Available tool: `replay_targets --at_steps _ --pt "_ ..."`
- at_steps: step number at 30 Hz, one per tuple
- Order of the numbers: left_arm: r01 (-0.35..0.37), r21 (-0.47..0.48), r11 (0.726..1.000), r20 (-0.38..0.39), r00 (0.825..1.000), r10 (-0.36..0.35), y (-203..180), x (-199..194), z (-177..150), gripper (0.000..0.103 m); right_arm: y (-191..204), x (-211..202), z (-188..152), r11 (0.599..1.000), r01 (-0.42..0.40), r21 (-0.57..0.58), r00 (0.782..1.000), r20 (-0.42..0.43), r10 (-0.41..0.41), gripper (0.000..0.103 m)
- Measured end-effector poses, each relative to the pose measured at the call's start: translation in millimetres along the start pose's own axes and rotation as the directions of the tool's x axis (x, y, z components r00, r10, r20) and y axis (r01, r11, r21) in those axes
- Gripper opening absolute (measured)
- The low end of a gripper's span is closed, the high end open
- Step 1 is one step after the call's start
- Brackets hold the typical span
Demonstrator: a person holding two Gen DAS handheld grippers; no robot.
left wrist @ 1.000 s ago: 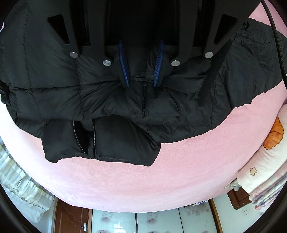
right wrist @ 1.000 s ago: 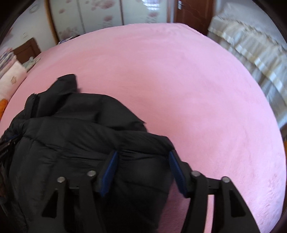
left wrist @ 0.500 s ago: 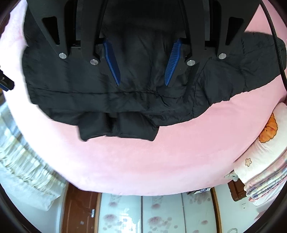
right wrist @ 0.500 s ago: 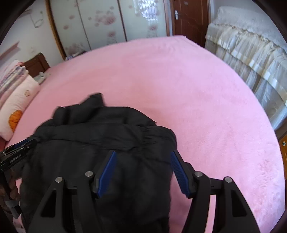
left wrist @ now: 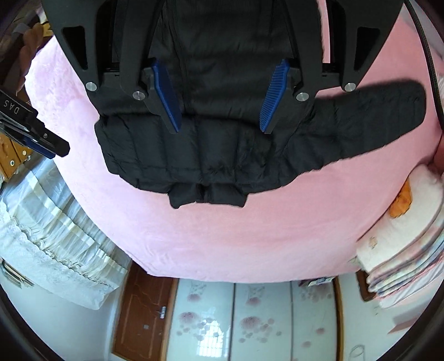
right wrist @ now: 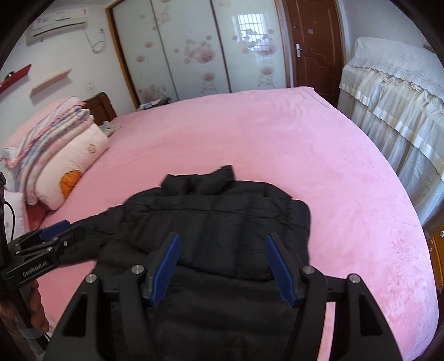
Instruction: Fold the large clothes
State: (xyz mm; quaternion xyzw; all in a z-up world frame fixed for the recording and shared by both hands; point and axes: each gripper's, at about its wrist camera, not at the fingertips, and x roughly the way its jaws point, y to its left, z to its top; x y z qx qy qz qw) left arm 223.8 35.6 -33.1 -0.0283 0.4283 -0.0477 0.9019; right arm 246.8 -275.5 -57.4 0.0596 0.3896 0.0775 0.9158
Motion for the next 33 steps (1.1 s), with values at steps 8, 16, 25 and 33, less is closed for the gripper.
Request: replay_targets --at_steps 8,16,25,33 --pt "-0.082 0.037 0.996 0.068 0.994 0.08 26.0 -66.8 -20.5 0.069 44.9 -45.8 -5.5 0.999 -0.033 -0.012 0.999 0.04 0.033 0.064" --pt "-0.121 -0.037 0.992 0.138 0.983 0.125 92.9 -117.6 -40.1 0.083 95.2 -73.0 -5.4 0.996 -0.06 -0.071 0.995 0.08 0.065 0.064" --pt "-0.189 -0.277 0.942 0.041 0.977 0.209 237.3 -95.5 -72.2 0.083 192.3 -30.6 -4.9 0.976 -0.115 -0.183 0.991 0.051 0.127 0.064" --pt "-0.113 -0.627 0.77 -0.083 0.993 0.078 379.8 -23.4 -108.3 0.082 282.7 41.5 -16.8 0.946 -0.188 -0.263 0.982 -0.04 0.184 0.064"
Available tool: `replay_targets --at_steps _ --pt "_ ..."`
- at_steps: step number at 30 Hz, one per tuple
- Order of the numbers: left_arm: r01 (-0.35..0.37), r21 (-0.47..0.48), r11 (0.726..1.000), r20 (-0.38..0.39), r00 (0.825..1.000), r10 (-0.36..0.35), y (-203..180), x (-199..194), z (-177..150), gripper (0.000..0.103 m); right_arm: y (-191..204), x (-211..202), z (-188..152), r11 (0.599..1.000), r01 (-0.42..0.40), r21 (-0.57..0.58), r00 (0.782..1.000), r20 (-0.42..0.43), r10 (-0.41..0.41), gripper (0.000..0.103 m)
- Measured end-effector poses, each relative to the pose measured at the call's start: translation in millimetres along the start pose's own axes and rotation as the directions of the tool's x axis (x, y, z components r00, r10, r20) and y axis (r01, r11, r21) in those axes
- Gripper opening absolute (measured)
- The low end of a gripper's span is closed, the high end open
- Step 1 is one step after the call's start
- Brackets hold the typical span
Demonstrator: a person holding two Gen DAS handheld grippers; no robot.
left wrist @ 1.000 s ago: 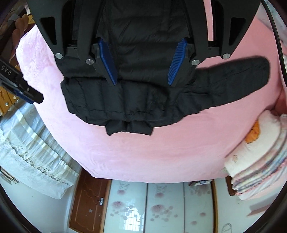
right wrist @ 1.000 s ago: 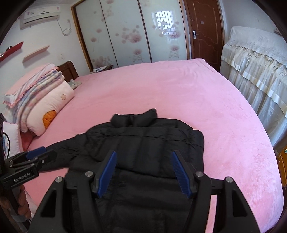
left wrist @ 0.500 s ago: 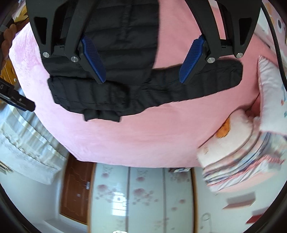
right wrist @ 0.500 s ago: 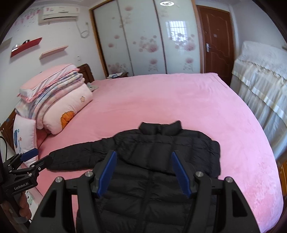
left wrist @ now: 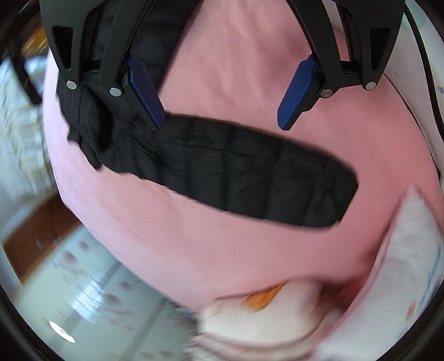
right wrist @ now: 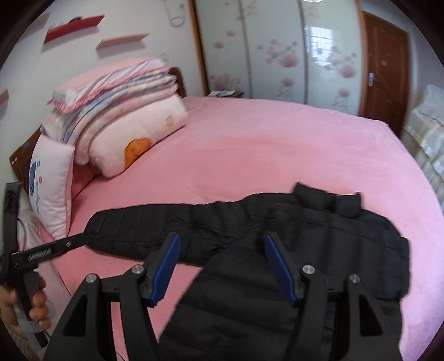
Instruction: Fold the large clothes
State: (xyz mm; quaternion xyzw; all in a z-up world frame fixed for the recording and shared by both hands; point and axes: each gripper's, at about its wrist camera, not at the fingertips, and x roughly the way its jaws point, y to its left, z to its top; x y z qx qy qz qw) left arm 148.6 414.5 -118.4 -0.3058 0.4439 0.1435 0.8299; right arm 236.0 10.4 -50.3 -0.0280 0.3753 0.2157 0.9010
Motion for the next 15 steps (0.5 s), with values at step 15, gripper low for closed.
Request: replay_targets --at_steps 15 --pt "-0.148 -0.457 0.877 -0.19 0.979 0.066 114.0 125.1 32.4 0.07 80.2 133.5 -1.2 0.991 -0.083 -0.106 0.989 -0.128 0.069 0.064"
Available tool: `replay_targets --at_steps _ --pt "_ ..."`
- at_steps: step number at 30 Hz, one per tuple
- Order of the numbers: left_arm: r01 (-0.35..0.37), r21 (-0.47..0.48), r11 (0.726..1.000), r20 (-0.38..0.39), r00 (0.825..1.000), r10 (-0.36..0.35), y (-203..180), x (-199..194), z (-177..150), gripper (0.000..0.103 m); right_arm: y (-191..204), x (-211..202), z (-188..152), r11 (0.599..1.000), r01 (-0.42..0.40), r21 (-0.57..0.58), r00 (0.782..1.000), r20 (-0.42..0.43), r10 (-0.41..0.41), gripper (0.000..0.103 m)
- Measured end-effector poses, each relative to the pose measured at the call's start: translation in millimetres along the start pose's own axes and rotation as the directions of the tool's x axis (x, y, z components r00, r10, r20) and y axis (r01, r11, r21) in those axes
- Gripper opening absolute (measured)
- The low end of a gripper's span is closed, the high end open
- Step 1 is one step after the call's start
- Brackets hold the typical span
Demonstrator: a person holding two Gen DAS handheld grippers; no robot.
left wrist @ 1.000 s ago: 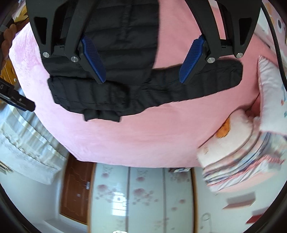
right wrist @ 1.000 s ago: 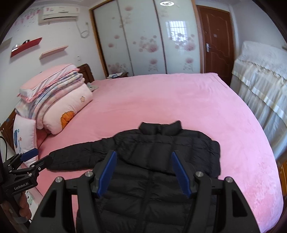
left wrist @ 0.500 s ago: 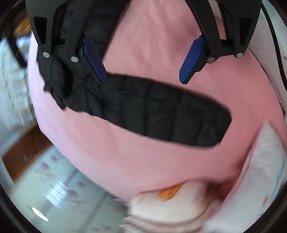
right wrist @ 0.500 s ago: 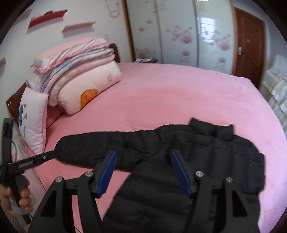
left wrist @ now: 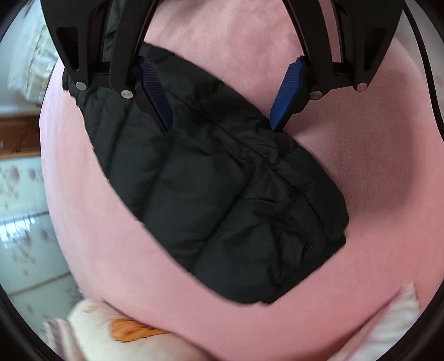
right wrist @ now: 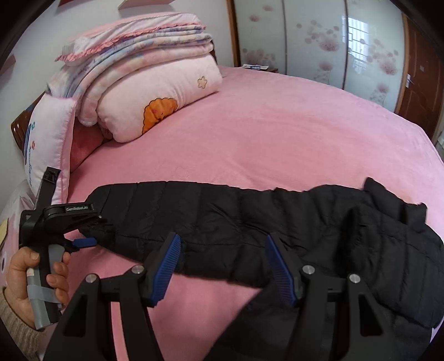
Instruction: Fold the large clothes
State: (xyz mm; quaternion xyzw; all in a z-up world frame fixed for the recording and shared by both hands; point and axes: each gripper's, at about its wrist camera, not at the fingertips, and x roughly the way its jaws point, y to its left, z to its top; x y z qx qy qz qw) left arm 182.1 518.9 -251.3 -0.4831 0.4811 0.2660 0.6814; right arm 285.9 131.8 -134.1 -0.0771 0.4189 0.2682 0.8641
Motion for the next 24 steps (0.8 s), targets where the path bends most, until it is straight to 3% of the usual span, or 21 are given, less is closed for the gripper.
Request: replay_targets --at_steps 4,7,8,9,10,12,15,17,21,24 --pt "-0.013 -0.064 0.998 -0.032 0.999 0.011 7.6 21.7 1.2 0.071 8.0 15.4 -5.2 0.999 -0.009 -0.031 1.0 -0.014 0.008 0.064" --pt "-0.017 -0.1 0.995 -0.003 1.0 0.017 4.3 23.7 -0.5 0.069 8.0 21.9 -10.8 0.999 -0.014 -0.031 1.0 -0.028 0.013 0.064" --pt "-0.02 -0.09 0.996 0.015 1.0 0.022 -0.9 23.1 0.0 0.062 6.1 22.9 -12.2 1.0 -0.015 -0.028 0.999 -0.033 0.014 0.064" --pt "-0.023 -0.065 0.998 0.034 0.999 0.025 -6.8 21.5 -0.6 0.036 4.5 24.0 -13.6 1.0 -0.018 -0.024 0.999 -0.039 0.017 0.064" --pt "-0.021 -0.02 1.0 0.055 0.998 0.022 -18.1 20.4 -2.3 0.018 0.1 23.3 -16.7 1.0 -0.018 -0.019 0.999 -0.047 0.017 0.064" --pt "-0.057 0.035 0.998 0.095 0.994 0.053 -34.1 14.2 -10.3 0.01 -7.4 19.4 -20.8 1.0 -0.017 -0.011 0.999 -0.05 0.017 0.064" --pt "-0.127 0.137 0.982 0.203 0.974 0.098 -67.7 -7.6 -32.9 0.006 -20.3 6.7 -24.0 1.0 -0.008 -0.004 0.999 -0.037 0.008 0.064" --pt "-0.141 0.181 0.973 0.26 0.961 0.09 -89.1 -23.4 -47.7 0.006 -33.6 -8.3 -26.6 1.0 0.003 0.003 1.0 -0.017 -0.003 0.064" --pt "-0.114 0.283 0.952 0.341 0.94 0.011 -130.1 -63.8 -77.3 0.006 -57.4 -32.1 -28.6 0.999 0.031 0.022 0.999 0.015 -0.032 0.064" --pt "-0.04 0.37 0.928 0.359 0.928 -0.103 -172.8 -102.9 -112.6 0.006 -80.5 -52.3 -32.5 0.997 0.061 0.051 0.997 0.043 -0.063 0.064"
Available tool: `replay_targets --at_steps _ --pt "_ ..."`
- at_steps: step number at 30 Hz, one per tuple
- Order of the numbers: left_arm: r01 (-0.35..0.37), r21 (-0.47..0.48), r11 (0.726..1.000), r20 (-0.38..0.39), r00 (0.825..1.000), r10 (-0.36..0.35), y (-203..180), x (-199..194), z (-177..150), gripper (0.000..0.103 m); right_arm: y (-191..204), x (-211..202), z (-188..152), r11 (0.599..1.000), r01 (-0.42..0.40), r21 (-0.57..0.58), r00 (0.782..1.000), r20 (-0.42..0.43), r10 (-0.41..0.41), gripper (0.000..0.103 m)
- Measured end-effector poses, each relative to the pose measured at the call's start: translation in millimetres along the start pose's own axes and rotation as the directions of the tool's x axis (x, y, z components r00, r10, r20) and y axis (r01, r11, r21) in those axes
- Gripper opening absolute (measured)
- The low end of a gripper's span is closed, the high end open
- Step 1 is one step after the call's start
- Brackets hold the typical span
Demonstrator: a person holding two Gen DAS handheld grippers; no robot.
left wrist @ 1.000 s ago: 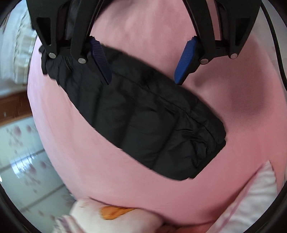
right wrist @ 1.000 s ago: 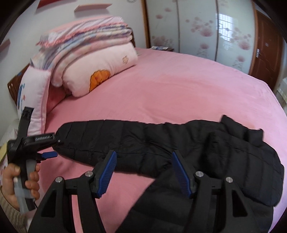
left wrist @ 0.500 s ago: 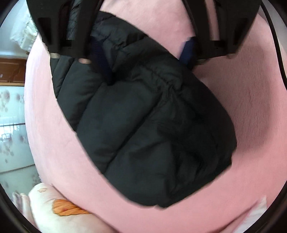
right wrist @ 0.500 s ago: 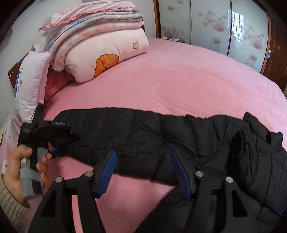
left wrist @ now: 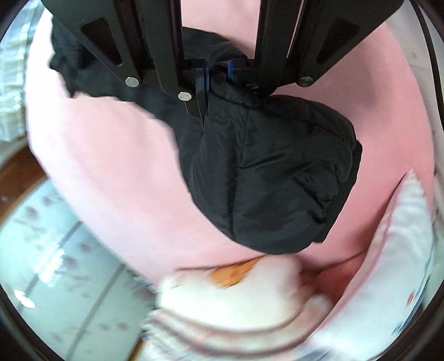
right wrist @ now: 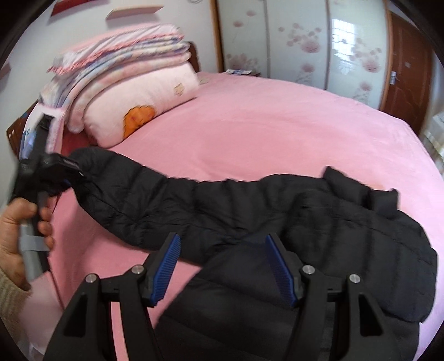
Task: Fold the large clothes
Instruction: 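Fold the held side over toward the zipper and open the left tool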
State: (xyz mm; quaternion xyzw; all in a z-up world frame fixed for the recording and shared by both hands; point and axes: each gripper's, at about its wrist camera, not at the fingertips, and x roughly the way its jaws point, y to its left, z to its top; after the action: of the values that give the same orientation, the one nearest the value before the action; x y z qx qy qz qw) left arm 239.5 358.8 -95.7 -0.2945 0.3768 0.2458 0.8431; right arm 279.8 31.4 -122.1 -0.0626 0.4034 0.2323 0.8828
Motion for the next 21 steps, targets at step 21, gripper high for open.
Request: replay_targets --at_steps 21 --pt "0.393 0.51 0.765 -0.287 0.916 -0.279 -329.0 -27.0 -265.0 0.018 -234.5 -125.8 -97.6 0.917 0.209 0.341 0.971 0.038 -0.236 0.064"
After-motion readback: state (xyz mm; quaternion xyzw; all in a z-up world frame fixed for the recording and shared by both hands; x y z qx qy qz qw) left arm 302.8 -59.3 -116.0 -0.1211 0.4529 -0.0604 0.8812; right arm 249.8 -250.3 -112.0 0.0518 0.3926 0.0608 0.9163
